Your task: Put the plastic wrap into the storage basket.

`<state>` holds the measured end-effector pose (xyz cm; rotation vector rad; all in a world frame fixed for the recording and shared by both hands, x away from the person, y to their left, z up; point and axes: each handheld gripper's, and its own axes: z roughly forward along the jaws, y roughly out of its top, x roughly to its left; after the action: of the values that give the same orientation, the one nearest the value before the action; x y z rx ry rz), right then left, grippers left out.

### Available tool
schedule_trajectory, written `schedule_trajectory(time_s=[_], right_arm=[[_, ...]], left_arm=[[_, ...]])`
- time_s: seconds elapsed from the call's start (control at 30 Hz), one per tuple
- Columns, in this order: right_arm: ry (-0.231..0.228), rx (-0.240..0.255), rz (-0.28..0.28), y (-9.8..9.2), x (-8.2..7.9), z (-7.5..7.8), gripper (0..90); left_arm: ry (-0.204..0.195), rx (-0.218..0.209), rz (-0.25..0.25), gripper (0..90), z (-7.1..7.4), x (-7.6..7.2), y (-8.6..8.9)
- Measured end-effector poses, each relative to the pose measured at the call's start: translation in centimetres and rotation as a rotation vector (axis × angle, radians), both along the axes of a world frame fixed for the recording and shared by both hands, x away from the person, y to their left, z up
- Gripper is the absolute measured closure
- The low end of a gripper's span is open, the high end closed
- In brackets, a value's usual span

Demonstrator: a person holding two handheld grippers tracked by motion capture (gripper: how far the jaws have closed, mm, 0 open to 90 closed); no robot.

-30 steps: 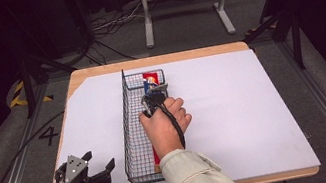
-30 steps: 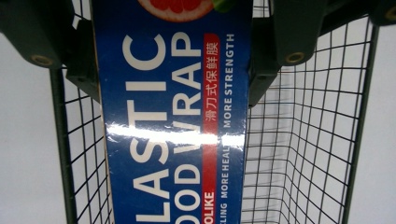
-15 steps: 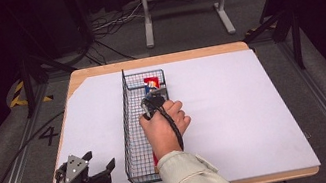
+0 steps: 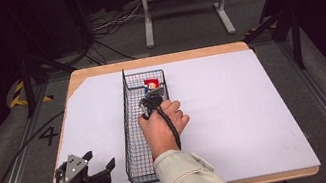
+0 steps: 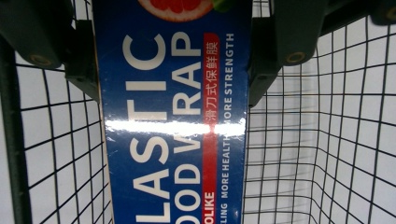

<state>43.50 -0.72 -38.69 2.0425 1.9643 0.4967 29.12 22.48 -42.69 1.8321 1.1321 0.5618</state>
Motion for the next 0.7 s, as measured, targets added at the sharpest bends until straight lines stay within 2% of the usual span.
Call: schedule_trajectory(time_s=[0.4,0.63,0.7], right_arm=[[0.020,0.002,0.024,0.07,-0.01,-0.12,37.2],[0.017,0.011,0.021,-0.01,-0.07,0.00,35.0],[-0.004,0.026,0.015,-0.08,-0.09,0.24,32.3]], left_arm=[[0.003,-0.004,0.002,18.7,-0.04,-0.01,0.05],[0.004,-0.002,0.003,18.6,-0.03,-0.02,0.09],[0.003,-0.001,0.002,18.7,-0.06,0.01,0.06]])
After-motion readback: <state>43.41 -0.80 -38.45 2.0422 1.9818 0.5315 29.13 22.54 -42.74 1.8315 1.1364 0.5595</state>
